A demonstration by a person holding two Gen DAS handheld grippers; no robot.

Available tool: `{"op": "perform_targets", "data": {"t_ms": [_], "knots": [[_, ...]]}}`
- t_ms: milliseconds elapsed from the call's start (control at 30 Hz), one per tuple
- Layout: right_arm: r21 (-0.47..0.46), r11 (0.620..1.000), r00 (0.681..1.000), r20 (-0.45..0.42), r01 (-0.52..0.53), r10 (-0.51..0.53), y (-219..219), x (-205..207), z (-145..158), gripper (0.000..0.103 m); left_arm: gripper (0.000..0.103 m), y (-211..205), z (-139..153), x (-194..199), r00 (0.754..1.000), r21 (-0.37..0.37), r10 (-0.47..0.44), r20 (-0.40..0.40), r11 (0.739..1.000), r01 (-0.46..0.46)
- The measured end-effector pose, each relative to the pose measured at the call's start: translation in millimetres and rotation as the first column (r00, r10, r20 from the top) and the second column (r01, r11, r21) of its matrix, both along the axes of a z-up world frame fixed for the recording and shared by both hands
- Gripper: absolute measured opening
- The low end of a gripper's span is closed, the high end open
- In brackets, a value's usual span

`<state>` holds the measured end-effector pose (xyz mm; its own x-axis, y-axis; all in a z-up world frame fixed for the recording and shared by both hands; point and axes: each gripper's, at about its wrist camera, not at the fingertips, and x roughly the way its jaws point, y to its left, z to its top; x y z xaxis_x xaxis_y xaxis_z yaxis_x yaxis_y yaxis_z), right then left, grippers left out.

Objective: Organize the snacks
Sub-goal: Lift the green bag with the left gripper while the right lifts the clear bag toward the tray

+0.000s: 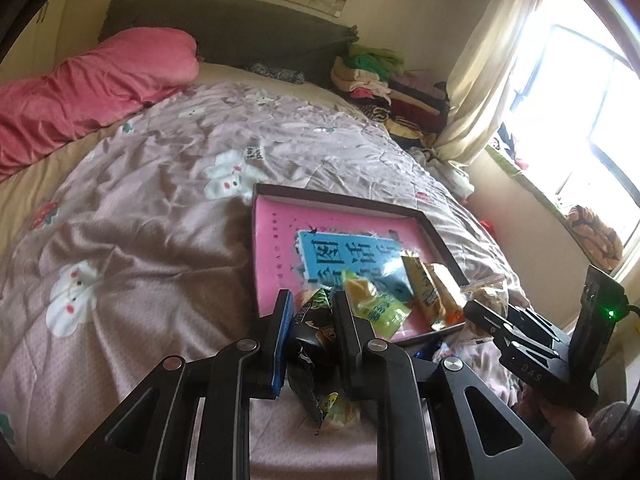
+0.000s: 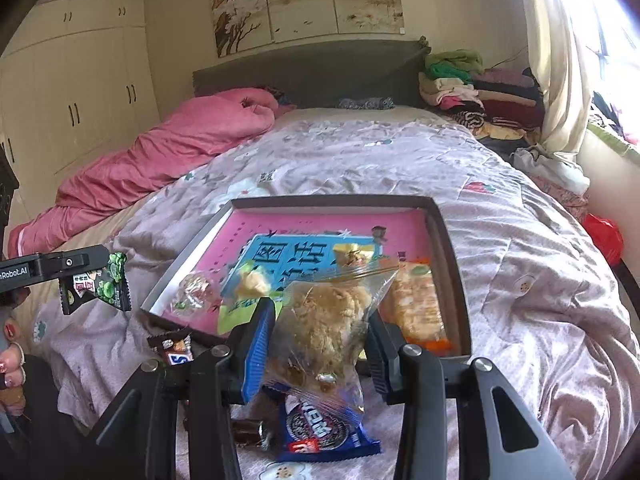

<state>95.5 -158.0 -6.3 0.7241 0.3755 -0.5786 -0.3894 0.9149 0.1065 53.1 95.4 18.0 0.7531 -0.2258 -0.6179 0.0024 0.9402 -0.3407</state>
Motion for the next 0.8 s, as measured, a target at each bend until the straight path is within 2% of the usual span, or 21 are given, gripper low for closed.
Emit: {"op": "perform_targets", "data": {"t_ms": [467,800], "knots": [[0.036,0.997,0.996,0.043,0.071,-0.073,-33,13,10,0.043,0.02,-27,5,26,1.0,0.004,-0.023,0.005,1.0,0.023],[0.065,0.994,0.996,0.037,0.083,-0.085,-46,23,8,0.043,0.02,-38,-6,46,0.999,0.007,-0.03,-0.014,1.0,0.03]]}}
